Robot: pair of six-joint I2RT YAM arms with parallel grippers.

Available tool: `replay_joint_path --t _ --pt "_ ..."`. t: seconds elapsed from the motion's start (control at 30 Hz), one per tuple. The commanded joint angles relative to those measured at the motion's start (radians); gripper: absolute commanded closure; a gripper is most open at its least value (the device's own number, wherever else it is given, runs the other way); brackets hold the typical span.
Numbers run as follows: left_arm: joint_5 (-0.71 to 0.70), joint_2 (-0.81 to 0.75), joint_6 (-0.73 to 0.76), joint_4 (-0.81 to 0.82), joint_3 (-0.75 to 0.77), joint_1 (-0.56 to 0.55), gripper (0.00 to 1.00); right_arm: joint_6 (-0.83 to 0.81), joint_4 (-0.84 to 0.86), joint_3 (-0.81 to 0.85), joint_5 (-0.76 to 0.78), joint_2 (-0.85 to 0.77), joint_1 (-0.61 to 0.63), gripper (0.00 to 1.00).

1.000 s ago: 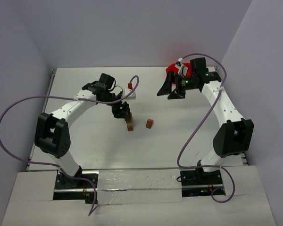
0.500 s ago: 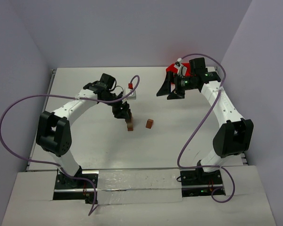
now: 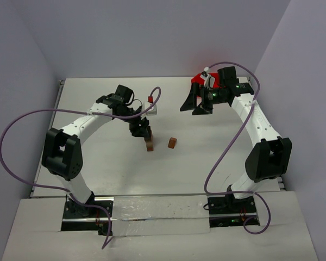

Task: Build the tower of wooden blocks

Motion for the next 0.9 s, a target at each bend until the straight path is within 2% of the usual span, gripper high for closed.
replay_joint_path --t 0.0,0.87 --pt "0.05 0.005 0.016 -0.003 0.054 0.003 0.7 -0.015 0.022 0.014 -0.01 0.0 0.014 0.0" --pt "0.05 0.041 0.012 -0.011 0.072 0.004 0.65 -0.018 0.017 0.022 -0.012 0.009 0.021 0.0"
